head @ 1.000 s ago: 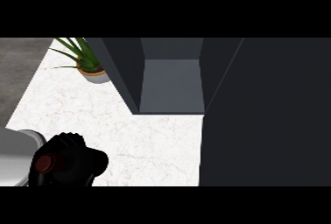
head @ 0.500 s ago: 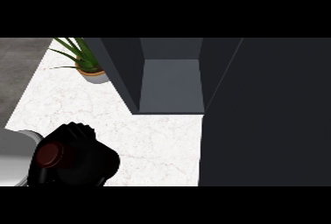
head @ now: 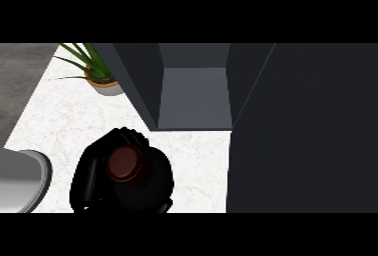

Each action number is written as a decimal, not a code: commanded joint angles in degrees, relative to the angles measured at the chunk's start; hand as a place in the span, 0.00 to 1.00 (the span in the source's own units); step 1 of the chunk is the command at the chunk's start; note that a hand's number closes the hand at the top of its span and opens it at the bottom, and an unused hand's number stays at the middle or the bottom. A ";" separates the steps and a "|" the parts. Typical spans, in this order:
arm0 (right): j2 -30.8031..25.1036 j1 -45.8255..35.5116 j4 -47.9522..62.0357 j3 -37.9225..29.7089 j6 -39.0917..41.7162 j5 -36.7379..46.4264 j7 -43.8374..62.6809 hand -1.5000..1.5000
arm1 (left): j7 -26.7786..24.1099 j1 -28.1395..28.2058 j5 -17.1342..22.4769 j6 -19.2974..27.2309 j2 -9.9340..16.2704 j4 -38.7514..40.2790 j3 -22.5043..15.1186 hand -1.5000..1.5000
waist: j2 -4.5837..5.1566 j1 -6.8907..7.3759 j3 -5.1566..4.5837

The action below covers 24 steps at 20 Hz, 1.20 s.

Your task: Pick up the wine, place it into the cabinet and close the cabinet

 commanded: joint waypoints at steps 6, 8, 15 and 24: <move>-1.75 3.16 -5.88 -5.98 2.16 -9.97 1.26 0.00 | 8.77 -11.93 -1.35 11.98 -1.79 0.81 -6.83 1.00 | 0.03 -0.02 0.01; 0.37 6.77 -3.66 -2.53 4.25 -5.59 -3.84 0.00 | 10.56 -18.85 -1.21 18.91 -1.80 5.47 -9.61 1.00 | 0.09 -0.30 0.03; -0.84 2.81 -7.44 -4.24 1.44 -7.46 2.14 0.00 | 8.09 -24.68 -3.34 28.31 -1.82 12.72 -13.47 1.00 | 0.05 -0.51 -0.01; 0.21 1.19 -5.15 -2.64 1.42 -4.48 1.11 0.00 | 5.81 -34.17 -0.59 31.93 -1.82 23.00 -11.26 1.00 | 0.19 -0.61 -0.03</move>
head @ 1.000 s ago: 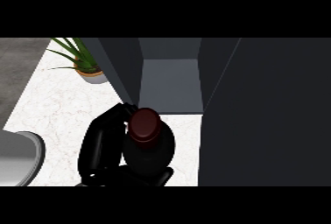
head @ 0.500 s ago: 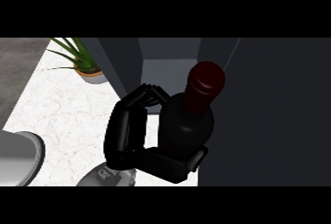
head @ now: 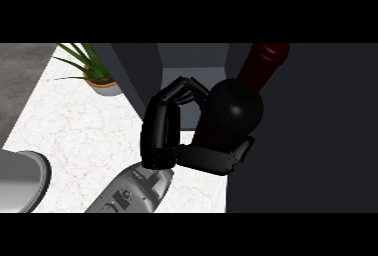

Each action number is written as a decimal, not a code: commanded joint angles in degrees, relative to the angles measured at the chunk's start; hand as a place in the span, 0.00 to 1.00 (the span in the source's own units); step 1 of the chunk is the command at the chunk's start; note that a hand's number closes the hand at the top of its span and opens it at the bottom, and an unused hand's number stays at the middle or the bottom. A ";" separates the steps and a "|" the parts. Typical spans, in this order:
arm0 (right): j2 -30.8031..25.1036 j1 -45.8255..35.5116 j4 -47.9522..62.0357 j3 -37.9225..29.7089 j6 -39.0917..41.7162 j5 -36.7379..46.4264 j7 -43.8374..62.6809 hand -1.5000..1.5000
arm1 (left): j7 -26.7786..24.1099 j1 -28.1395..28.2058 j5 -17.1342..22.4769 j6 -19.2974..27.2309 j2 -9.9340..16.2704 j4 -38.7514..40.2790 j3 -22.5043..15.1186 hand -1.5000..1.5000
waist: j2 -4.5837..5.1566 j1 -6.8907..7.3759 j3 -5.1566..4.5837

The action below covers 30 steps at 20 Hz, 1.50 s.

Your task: Pick up the wine, place it into the cabinet and close the cabinet

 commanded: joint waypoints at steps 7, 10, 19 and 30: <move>-1.02 1.36 -8.36 -1.59 -0.61 -7.16 5.00 0.00 | -8.51 0.68 6.41 3.64 -0.03 6.29 -0.98 1.00 | 0.02 -0.08 -0.03; 0.16 3.07 -8.53 -0.30 -0.07 -5.46 2.70 0.00 | -11.15 -2.19 11.65 2.99 -0.03 10.20 0.88 1.00 | 0.10 -0.45 -0.04; 0.99 3.51 -8.34 1.43 -0.24 -2.43 1.35 0.00 | -16.96 3.66 7.76 2.27 -0.03 14.05 -1.41 1.00 | -0.06 0.26 -0.02; 1.86 2.08 -7.25 2.72 -1.62 -1.31 1.06 0.00 | -29.07 0.48 14.23 2.47 -0.03 26.23 1.86 1.00 | 0.09 0.04 -0.05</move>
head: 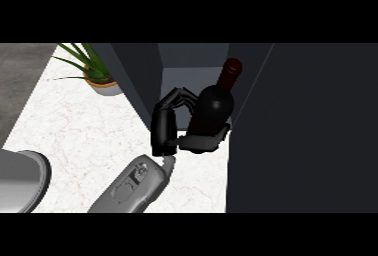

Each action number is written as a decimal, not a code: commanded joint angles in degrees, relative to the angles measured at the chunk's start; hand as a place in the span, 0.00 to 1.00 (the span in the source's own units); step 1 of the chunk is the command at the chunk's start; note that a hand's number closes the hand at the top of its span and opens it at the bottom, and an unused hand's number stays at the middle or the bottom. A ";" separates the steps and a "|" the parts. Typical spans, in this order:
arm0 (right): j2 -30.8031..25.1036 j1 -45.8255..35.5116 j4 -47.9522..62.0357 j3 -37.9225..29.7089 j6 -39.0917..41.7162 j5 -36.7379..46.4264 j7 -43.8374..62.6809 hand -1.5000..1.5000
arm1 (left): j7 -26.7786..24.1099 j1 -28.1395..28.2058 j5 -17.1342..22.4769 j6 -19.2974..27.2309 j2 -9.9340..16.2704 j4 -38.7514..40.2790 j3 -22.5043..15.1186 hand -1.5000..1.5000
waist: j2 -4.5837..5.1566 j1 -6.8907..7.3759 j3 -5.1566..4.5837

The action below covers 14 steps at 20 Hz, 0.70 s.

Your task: Pick up the wine, place it into the cabinet and close the cabinet

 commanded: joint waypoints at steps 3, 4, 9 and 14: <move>-1.18 1.10 -5.74 -3.18 0.15 -5.09 1.48 0.00 | -1.12 -1.15 0.51 -2.18 0.85 1.28 3.64 1.00 | -0.08 0.39 0.02; -0.84 0.82 -7.68 -0.91 -1.53 -2.21 4.10 0.00 | -6.11 1.04 1.72 -3.81 0.00 4.94 5.29 1.00 | -0.03 0.26 -0.01; 0.24 0.39 -10.15 1.83 -2.96 -2.46 7.02 0.00 | -4.52 -5.57 4.63 -2.27 0.00 9.07 6.55 1.00 | -0.01 -0.31 -0.03; -1.15 0.47 -7.45 -2.12 -1.69 -4.86 5.57 0.00 | -7.30 -2.07 5.08 -6.91 0.02 9.95 7.60 1.00 | -0.01 0.09 -0.01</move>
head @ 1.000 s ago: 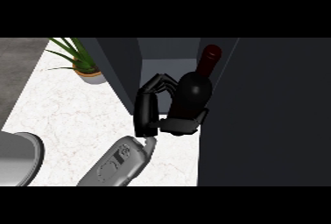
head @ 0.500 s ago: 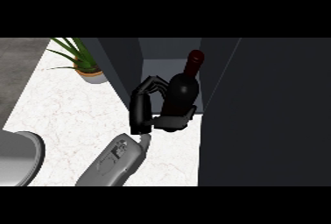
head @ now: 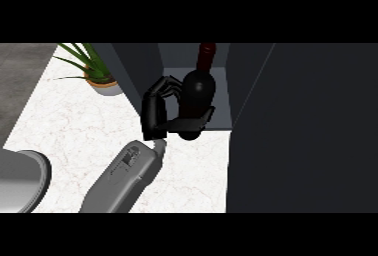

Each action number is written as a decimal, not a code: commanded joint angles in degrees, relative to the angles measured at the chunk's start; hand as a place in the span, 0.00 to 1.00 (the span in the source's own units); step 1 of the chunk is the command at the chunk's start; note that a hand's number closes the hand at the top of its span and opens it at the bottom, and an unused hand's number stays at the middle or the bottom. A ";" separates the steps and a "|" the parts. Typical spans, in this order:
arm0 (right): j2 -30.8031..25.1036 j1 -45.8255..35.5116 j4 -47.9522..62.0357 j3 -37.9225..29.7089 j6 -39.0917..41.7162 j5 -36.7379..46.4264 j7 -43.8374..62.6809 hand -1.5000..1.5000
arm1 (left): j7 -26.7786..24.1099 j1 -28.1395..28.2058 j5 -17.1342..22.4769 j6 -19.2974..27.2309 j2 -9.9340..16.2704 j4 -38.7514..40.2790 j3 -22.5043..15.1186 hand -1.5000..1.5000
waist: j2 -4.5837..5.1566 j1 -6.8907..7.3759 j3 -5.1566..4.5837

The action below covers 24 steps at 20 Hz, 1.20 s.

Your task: Pick up the wine, place it into the cabinet and close the cabinet

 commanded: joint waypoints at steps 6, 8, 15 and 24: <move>-0.85 0.84 -8.09 -2.47 -1.77 -6.58 5.11 0.00 | 1.83 -7.40 2.54 -3.14 -0.38 9.15 5.53 1.00 | 0.06 -0.38 -0.01; 1.54 3.78 -8.32 0.77 -1.01 -4.20 2.63 0.00 | 1.22 -9.77 1.24 -5.28 -0.07 13.53 8.05 1.00 | 0.10 -0.46 0.00; 0.44 3.44 -6.32 -0.95 1.08 -5.35 0.55 0.00 | -5.50 -14.89 6.22 -5.15 -0.38 24.21 8.31 1.00 | 0.30 -1.17 -0.02; 0.31 1.36 -5.91 0.43 -0.23 -5.24 3.17 0.00 | -11.05 -24.08 3.18 -3.78 0.67 34.31 14.14 1.00 | 0.32 -0.98 -0.01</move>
